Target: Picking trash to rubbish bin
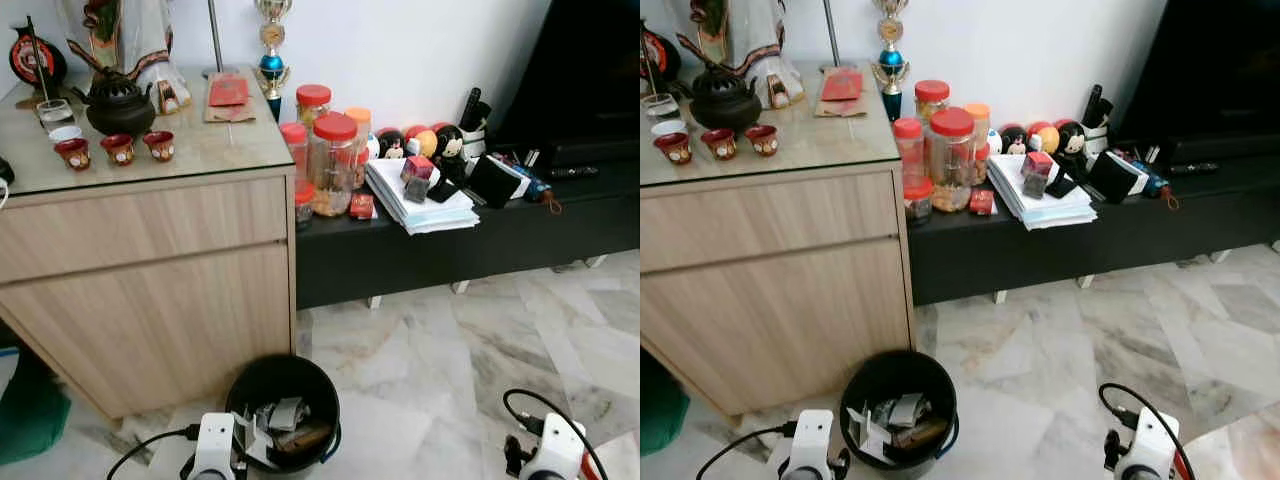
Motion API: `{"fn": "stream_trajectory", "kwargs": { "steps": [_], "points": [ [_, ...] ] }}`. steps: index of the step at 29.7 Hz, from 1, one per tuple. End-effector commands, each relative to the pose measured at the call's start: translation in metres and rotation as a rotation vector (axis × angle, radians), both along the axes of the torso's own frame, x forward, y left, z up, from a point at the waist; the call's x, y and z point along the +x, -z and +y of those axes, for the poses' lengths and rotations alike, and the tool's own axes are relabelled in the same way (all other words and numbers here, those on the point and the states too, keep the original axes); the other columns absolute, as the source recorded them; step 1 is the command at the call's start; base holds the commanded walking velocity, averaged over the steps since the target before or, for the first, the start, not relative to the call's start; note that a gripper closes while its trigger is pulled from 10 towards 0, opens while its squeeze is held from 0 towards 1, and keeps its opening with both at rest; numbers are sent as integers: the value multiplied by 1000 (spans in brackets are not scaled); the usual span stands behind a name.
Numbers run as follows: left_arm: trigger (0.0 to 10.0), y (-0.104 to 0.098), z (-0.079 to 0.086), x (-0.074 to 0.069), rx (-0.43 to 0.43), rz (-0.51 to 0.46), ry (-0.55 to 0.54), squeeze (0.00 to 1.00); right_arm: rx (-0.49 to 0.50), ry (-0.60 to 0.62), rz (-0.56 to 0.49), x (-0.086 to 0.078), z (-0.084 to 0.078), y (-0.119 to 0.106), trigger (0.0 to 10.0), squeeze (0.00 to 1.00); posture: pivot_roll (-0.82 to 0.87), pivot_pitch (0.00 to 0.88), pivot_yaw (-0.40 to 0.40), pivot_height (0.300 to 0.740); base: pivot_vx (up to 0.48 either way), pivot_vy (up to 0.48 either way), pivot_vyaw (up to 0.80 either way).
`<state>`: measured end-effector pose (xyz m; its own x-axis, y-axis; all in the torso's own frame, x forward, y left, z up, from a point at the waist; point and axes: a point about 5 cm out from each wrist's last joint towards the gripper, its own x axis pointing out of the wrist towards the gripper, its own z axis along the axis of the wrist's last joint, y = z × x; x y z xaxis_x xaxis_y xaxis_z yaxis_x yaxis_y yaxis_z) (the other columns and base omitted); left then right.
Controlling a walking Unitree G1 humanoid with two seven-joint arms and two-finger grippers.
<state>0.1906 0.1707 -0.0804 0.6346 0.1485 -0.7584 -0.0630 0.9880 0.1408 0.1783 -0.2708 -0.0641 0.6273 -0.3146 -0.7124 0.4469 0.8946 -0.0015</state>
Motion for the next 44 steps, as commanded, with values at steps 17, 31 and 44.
{"fn": "stream_trajectory", "kwargs": {
  "steps": [17, 31, 44],
  "points": [
    [10000, 0, -1, 0, -1, 7, -8, 0, -8, 11, -10, -2, -7, -2, 10000, 0, -117, 20, -129, 740, 0, 0, -322],
    [10000, 1, 2, -1, -1, 6, -23, 0, -5, -12, -17, 0, -4, -2, 10000, 0, -113, 22, -129, 740, 0, 0, 0],
    [10000, 0, 2, 0, -10, -3, -29, 0, -2, -18, -17, 1, -3, -2, 10000, 0, -110, 22, -130, 740, -183, 0, 0]
  ]
}}
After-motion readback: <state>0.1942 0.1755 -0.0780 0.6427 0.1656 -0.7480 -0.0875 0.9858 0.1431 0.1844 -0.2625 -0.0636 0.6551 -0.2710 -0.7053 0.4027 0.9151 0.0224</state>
